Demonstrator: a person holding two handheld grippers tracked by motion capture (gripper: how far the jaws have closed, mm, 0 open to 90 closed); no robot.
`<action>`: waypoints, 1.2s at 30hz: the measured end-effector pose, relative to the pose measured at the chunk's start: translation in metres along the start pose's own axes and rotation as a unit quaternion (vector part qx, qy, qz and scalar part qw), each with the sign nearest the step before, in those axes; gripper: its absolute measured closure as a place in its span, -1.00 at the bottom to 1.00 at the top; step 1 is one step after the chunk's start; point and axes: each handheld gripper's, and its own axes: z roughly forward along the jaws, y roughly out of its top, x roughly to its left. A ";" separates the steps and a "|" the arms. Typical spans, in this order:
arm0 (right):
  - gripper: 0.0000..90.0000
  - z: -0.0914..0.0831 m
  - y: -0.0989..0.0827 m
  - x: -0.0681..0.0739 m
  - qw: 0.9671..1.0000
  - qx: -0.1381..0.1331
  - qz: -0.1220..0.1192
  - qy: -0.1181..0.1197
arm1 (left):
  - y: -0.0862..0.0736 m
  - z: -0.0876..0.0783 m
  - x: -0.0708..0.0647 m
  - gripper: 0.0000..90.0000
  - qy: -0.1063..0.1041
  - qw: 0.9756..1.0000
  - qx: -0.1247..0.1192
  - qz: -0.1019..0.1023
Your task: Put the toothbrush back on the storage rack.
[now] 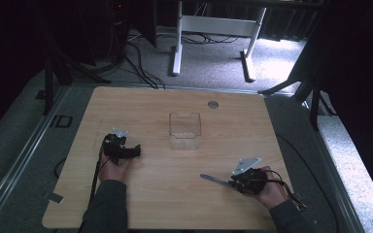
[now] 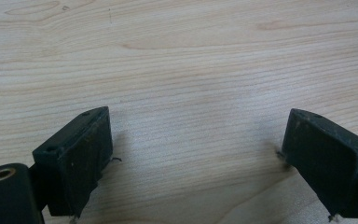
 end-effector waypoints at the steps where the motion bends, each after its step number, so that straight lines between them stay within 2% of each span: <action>1: 0.67 0.000 0.001 0.000 1.000 0.003 -0.002 0.001 | 0.000 0.000 0.000 -0.81 0.000 1.000 0.000 0.000; 21: 0.63 0.007 0.009 -0.002 0.998 0.057 -0.017 0.013 | 0.000 0.000 0.000 -0.81 0.000 1.000 0.000 0.000; 36: 0.63 0.012 0.016 -0.002 0.994 0.105 -0.033 0.025 | 0.000 0.000 0.000 -0.81 0.000 1.000 0.001 0.001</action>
